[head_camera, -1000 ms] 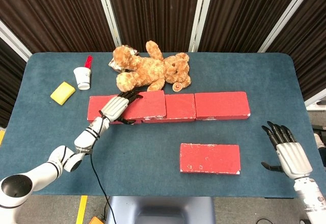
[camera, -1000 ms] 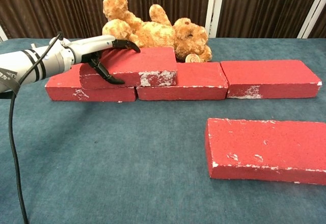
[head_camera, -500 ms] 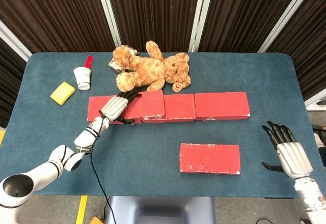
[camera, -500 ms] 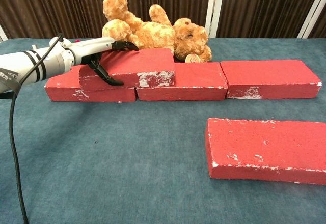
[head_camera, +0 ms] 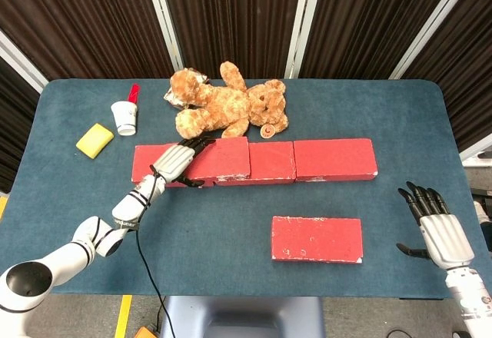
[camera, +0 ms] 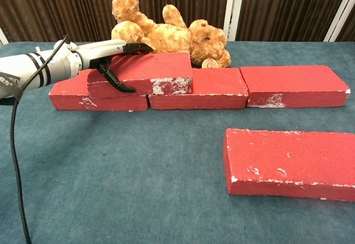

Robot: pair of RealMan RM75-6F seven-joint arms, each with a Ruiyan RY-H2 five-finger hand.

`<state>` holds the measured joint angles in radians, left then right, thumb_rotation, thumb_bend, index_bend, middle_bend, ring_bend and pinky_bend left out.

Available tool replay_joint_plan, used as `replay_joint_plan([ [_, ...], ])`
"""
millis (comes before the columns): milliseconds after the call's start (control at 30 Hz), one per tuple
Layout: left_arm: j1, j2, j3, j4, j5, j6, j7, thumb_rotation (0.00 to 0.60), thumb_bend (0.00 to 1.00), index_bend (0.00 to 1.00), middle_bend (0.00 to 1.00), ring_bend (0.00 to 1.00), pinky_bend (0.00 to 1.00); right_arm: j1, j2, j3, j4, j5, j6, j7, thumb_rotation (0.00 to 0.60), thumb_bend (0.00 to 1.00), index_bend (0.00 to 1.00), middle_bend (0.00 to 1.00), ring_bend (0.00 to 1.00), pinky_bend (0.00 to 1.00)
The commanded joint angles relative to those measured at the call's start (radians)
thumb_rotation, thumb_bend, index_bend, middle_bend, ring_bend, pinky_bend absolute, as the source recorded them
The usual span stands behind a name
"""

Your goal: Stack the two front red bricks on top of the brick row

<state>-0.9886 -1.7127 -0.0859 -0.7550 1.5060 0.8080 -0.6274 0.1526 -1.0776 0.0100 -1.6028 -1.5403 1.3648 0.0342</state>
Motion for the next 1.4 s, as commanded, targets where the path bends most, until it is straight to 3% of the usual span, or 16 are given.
replay_joint_plan([
  [33,-0.005,-0.004,0.005,0.015,0.006,-0.002,-0.018,0.6,0.28,0.01,0.22,0.06,0.17,-0.001,-0.001,0.001,-0.002,0.002,0.001,-0.005,0.6,0.12,0.0,0.0,0.0,0.0],
  [500,-0.022,-0.028,0.034,0.071,0.054,0.046,-0.116,0.6,0.26,0.0,0.1,0.0,0.08,-0.003,0.002,0.007,-0.006,0.02,-0.004,-0.006,0.6,0.12,0.0,0.0,0.0,0.0],
  [900,-0.037,-0.033,0.057,0.093,0.063,0.017,-0.138,0.6,0.25,0.0,0.01,0.0,0.02,-0.003,0.002,0.012,-0.009,0.034,-0.008,-0.017,0.6,0.12,0.0,0.0,0.0,0.0],
  [1400,-0.042,-0.015,0.053,0.067,0.044,-0.004,-0.127,0.6,0.23,0.0,0.0,0.0,0.0,-0.007,-0.003,0.011,-0.012,0.03,-0.002,-0.031,0.6,0.12,0.0,0.0,0.0,0.0],
])
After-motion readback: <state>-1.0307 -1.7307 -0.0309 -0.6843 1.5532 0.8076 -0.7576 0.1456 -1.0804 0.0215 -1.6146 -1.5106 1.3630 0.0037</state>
